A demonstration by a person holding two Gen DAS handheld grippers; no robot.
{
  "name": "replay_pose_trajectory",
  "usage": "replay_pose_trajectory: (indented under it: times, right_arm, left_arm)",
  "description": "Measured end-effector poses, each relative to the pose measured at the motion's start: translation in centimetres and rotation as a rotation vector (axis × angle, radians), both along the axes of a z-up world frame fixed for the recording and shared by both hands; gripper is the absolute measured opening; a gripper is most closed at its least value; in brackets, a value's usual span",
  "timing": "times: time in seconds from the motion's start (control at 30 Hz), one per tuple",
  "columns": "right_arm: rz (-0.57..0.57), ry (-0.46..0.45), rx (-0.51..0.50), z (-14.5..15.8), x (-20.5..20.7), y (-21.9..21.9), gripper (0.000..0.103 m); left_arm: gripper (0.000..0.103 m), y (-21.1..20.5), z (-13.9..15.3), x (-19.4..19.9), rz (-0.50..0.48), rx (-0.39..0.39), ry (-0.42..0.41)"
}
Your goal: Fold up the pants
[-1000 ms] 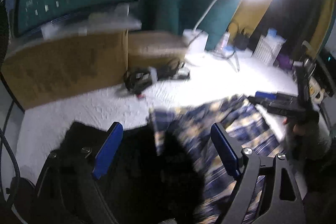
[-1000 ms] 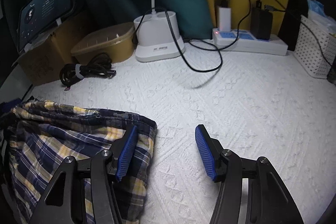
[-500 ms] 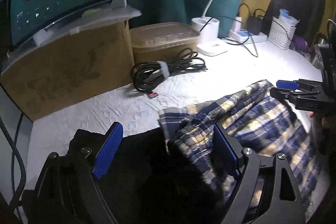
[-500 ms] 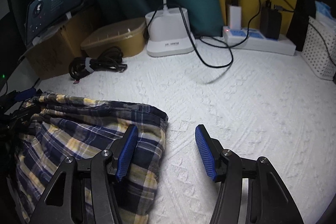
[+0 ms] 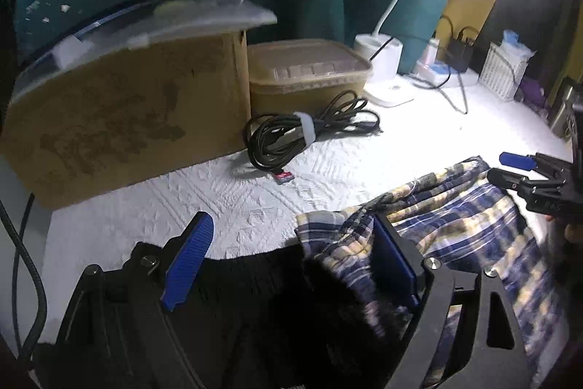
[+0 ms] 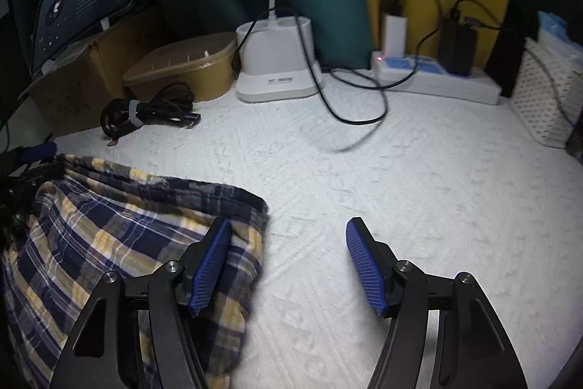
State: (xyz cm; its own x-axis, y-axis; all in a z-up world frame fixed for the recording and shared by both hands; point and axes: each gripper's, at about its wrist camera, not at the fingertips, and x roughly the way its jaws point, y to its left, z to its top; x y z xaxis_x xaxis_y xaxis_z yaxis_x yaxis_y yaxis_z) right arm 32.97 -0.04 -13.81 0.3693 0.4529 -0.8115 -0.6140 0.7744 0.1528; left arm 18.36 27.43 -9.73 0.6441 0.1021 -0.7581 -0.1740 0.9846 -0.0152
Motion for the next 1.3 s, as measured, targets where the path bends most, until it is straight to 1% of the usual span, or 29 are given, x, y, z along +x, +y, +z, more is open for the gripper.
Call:
replay_pose_trajectory:
  times: [0.2, 0.37, 0.47, 0.6, 0.73, 0.8, 0.9, 0.93, 1.0, 1.13, 1.3]
  right_arm:
    - [0.017, -0.013, 0.027, 2.4, -2.7, -1.7, 0.067]
    - [0.067, 0.006, 0.017, 2.7, -6.0, -1.8, 0.067]
    - [0.083, 0.019, 0.001, 2.0, -7.5, -1.7, 0.067]
    - [0.082, 0.028, -0.029, 1.0, -8.7, -2.1, 0.067]
    - [0.061, 0.032, -0.067, 0.2, -9.2, -3.0, 0.067]
    - [0.044, 0.035, -0.076, 0.2, -9.3, -3.6, 0.067]
    - [0.024, 0.026, -0.084, 0.5, -9.4, -4.5, 0.067]
    - [0.020, 0.027, -0.082, 0.6, -9.4, -4.7, 0.067]
    - [0.020, 0.025, -0.071, 1.2, -9.8, -5.2, 0.067]
    - [0.050, 0.025, -0.053, 2.0, -11.1, -5.4, 0.067]
    - [0.084, 0.031, -0.056, 1.8, -12.6, -5.1, 0.067]
  left_arm:
    - [0.087, -1.4, 2.2, -3.0, -0.004, -0.010, -0.051]
    - [0.087, -2.8, 3.1, -5.7, -0.029, -0.031, -0.065]
    - [0.087, -3.7, 2.4, -6.7, -0.051, -0.049, -0.042]
    - [0.087, -4.3, 0.1, -7.2, -0.054, -0.056, 0.033]
    - [0.087, -4.1, -1.5, -7.8, -0.015, -0.016, 0.081]
    - [0.087, -3.6, -1.6, -8.0, -0.001, -0.036, 0.077]
    - [0.087, -3.8, -1.1, -8.3, 0.002, -0.023, 0.064]
    - [0.087, -4.0, -0.6, -8.5, 0.001, -0.023, 0.048]
    - [0.087, -4.4, 0.1, -9.1, -0.015, -0.047, 0.013]
    - [0.087, -5.7, 1.0, -10.5, -0.046, -0.083, -0.038]
    - [0.087, -7.0, -0.1, -11.2, -0.058, -0.104, -0.005]
